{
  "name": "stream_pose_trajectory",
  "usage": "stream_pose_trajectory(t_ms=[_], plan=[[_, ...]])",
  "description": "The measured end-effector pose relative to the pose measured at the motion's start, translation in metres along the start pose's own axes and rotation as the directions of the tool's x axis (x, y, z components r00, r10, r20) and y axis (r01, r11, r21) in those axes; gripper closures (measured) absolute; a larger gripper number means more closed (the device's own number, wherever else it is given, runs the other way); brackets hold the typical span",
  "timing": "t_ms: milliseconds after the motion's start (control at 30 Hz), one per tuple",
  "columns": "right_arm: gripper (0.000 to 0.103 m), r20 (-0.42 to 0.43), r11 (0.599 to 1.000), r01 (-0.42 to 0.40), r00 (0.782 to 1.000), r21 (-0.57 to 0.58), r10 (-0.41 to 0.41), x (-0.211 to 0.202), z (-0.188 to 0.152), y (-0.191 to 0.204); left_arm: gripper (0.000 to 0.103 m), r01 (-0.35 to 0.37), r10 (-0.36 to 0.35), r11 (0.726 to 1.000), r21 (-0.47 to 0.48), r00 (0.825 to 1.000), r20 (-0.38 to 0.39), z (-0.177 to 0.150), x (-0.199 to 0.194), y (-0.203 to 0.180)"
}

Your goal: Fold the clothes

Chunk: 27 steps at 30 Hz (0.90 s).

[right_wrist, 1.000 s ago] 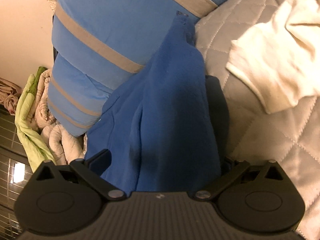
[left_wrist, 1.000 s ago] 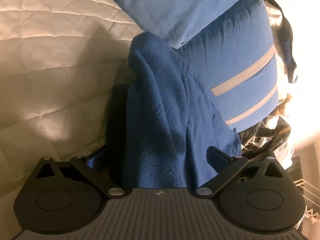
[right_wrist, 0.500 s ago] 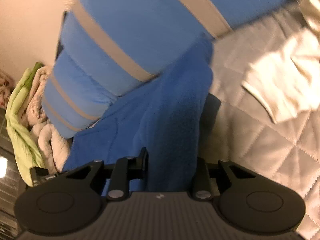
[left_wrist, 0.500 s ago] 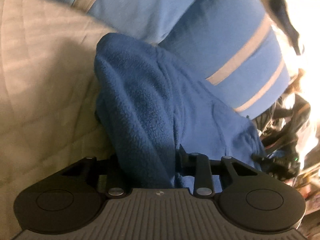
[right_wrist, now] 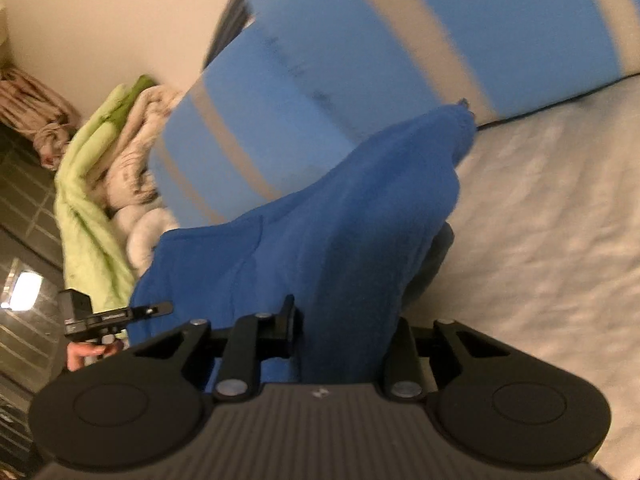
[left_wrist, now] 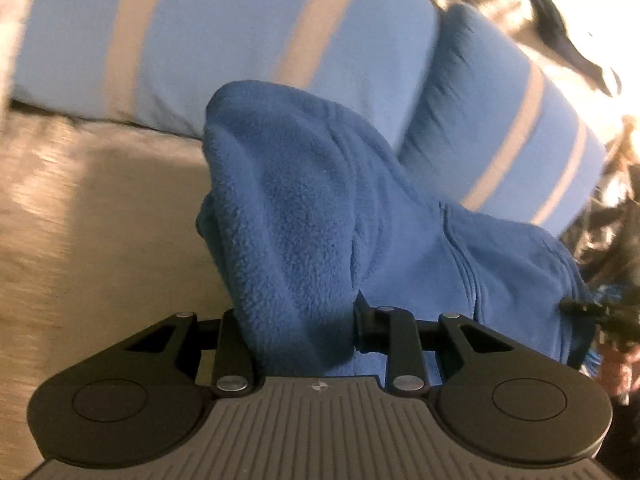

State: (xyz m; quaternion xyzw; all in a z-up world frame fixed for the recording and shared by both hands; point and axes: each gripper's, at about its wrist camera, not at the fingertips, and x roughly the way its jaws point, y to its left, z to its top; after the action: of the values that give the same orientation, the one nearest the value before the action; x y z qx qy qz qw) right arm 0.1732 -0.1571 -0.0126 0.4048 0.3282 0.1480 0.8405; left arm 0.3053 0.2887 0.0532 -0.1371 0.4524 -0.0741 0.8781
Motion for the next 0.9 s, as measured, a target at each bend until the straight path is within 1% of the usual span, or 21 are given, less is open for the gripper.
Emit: stream_pose_trajectory(t_ms=[33,67,133,167,200,233,267,300,333,367,400,433,467,500,567,667,700,733,767,833,900], plan=[[0.078,-0.005,1.000,-0.023,1.000,-0.005,0.023,0.013,-0.001,0.009,0.073,-0.031,0.031,1.000,0.000,1.000,0.005,0.004,-0.010,0.010],[0.077,-0.015,1.000,-0.016,1.000,-0.004,0.016,0.029,-0.003,0.013,0.073,-0.063,0.063,0.998,0.000,0.998,0.008,0.009,-0.020,0.020],[0.054,-0.039,1.000,0.025,0.999,0.003,-0.025,0.062,-0.006,0.018,0.071,-0.131,0.131,0.991,-0.007,0.991,0.006,0.016,-0.032,0.040],[0.026,-0.060,0.997,0.073,0.996,0.008,-0.072,0.078,-0.009,0.017,0.066,-0.168,0.168,0.986,-0.018,0.986,0.003,0.019,-0.034,0.051],[0.015,-0.067,0.991,0.133,0.989,0.008,-0.132,0.090,-0.013,0.014,0.061,-0.207,0.207,0.978,-0.031,0.978,-0.001,0.021,-0.034,0.062],[0.015,-0.050,0.983,0.184,0.982,-0.003,-0.184,0.096,-0.018,0.012,0.051,-0.259,0.259,0.964,-0.054,0.966,-0.014,0.021,-0.030,0.075],[0.010,-0.025,0.973,0.232,0.972,-0.016,-0.232,0.098,-0.022,0.010,0.046,-0.324,0.323,0.941,-0.098,0.946,-0.031,0.019,-0.024,0.085],[0.005,-0.014,0.963,0.267,0.964,-0.026,-0.267,0.098,-0.024,0.007,0.047,-0.387,0.384,0.911,-0.140,0.922,-0.051,0.017,-0.018,0.096],[0.003,-0.009,0.960,0.277,0.961,-0.033,-0.278,0.096,-0.024,0.007,0.048,-0.448,0.444,0.876,-0.179,0.894,-0.064,0.015,-0.012,0.105],[0.001,-0.002,0.960,0.279,0.960,-0.039,-0.279,0.093,-0.024,0.008,0.046,-0.499,0.503,0.841,-0.211,0.864,-0.037,0.011,-0.012,0.108],[0.000,0.004,0.959,0.281,0.960,-0.045,-0.281,0.091,-0.024,0.009,0.044,-0.524,0.537,0.824,-0.216,0.843,0.000,0.009,-0.014,0.107],[0.000,0.016,0.958,0.283,0.959,-0.053,-0.283,0.086,-0.024,0.009,0.039,-0.536,0.555,0.817,-0.212,0.831,0.038,0.008,-0.016,0.106],[0.000,0.035,0.954,0.293,0.956,-0.062,-0.292,0.079,-0.024,0.010,0.034,-0.549,0.575,0.808,-0.214,0.815,0.079,0.007,-0.020,0.103],[0.000,0.063,0.947,0.312,0.949,-0.071,-0.308,0.073,-0.026,0.012,0.031,-0.568,0.598,0.793,-0.220,0.794,0.107,0.006,-0.024,0.101],[0.000,0.126,0.932,0.354,0.931,-0.084,-0.342,0.058,-0.032,0.014,0.026,-0.589,0.623,0.779,-0.217,0.766,0.158,0.005,-0.031,0.088],[0.000,0.209,0.899,0.419,0.897,-0.126,-0.389,0.038,-0.043,0.020,0.025,-0.579,0.613,0.790,-0.201,0.752,0.243,-0.006,-0.041,0.056],[0.000,0.234,0.885,0.442,0.885,-0.145,-0.403,0.032,-0.048,0.023,0.025,-0.578,0.609,0.793,-0.192,0.749,0.261,-0.009,-0.040,0.043],[0.000,0.251,0.872,0.457,0.877,-0.174,-0.409,0.027,-0.052,0.025,0.024,-0.577,0.603,0.797,-0.178,0.748,0.279,-0.012,-0.038,0.028],[0.000,0.262,0.862,0.464,0.874,-0.205,-0.409,0.022,-0.057,0.027,0.024,-0.565,0.581,0.812,-0.146,0.760,0.290,-0.018,-0.035,0.012],[0.000,0.283,0.836,0.481,0.867,-0.265,-0.409,0.014,-0.066,0.033,0.024,-0.512,0.514,0.854,-0.094,0.803,0.300,-0.029,-0.034,-0.013],[0.000,0.300,0.812,0.497,0.860,-0.307,-0.413,0.005,-0.074,0.037,0.023,-0.463,0.452,0.886,-0.038,0.841,0.296,-0.041,-0.027,-0.045]])
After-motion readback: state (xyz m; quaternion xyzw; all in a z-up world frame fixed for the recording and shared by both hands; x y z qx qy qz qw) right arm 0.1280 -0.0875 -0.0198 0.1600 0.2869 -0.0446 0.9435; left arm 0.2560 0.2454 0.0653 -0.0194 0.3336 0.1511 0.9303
